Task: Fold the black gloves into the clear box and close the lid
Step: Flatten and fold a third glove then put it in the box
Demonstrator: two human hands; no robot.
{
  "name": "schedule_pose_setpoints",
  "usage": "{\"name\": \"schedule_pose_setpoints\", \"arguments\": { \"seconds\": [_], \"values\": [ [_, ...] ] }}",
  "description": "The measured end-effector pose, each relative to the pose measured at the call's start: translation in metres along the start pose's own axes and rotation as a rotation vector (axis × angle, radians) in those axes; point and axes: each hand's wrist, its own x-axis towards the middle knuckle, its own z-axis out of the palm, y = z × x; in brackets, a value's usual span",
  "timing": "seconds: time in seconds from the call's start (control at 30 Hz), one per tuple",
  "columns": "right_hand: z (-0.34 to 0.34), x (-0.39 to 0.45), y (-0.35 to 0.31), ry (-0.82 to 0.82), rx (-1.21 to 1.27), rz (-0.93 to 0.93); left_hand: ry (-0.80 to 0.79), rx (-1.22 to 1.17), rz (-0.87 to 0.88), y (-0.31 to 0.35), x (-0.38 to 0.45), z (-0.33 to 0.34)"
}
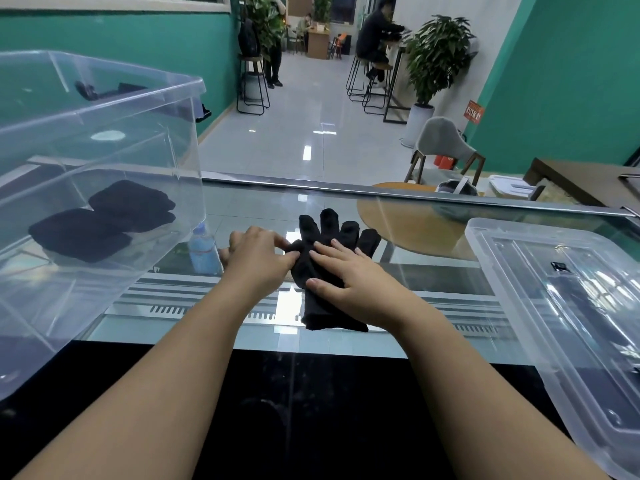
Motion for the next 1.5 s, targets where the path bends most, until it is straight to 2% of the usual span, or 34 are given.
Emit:
{"name": "schedule_pose_setpoints", "arguments": {
  "seconds": [0.1,0.2,0.37,0.57,0.67,0.77,0.97,1.1,1.2,1.33,1.43,1.5],
  "values": [
    [-0.001,-0.002,-0.002,0.05,0.023,-0.019,0.073,-0.159,0.055,-0.004,-0.005,0.001],
    [-0.004,-0.005,-0.005,0.097,0.03,-0.084,0.083,-0.349,0.113,-0.007,-0.01,-0.002],
    [-0.003,-0.006,-0.003,0.091,0.042,-0.096,0.122,-0.5,0.088,-0.009,-0.016,-0.002],
    [-0.002,-0.006,0.0,0.138,0.158,-0.092,0.04,-0.629,0.067,-0.002,-0.022,-0.002],
    [-0.002,-0.006,0.0,0.241,0.306,-0.054,0.112,-0.547,0.137,0.001,-0.027,0.005],
    [-0.001,-0.006,0.003,0.324,0.394,-0.037,0.161,-0.382,0.28,0.004,-0.029,0.008],
    [0.005,0.001,0.012,0.441,0.13,-0.011,0.053,-0.247,0.494,0.004,-0.03,0.005],
    [0.003,0.003,0.015,0.472,0.069,-0.03,-0.061,-0.058,0.607,0.004,-0.033,-0.002],
    [0.001,0.004,0.015,0.441,0.05,-0.005,-0.226,0.008,0.622,0.008,-0.043,-0.012],
    [-0.006,0.001,0.014,0.485,0.076,0.07,-0.387,0.031,0.529,0.012,-0.054,-0.017],
    [-0.01,0.0,0.012,0.483,0.022,0.069,-0.33,0.11,0.538,0.013,-0.054,-0.009],
    [-0.013,-0.002,0.014,0.375,-0.012,0.027,-0.242,0.18,0.581,0.012,-0.054,-0.005]
  ]
}}
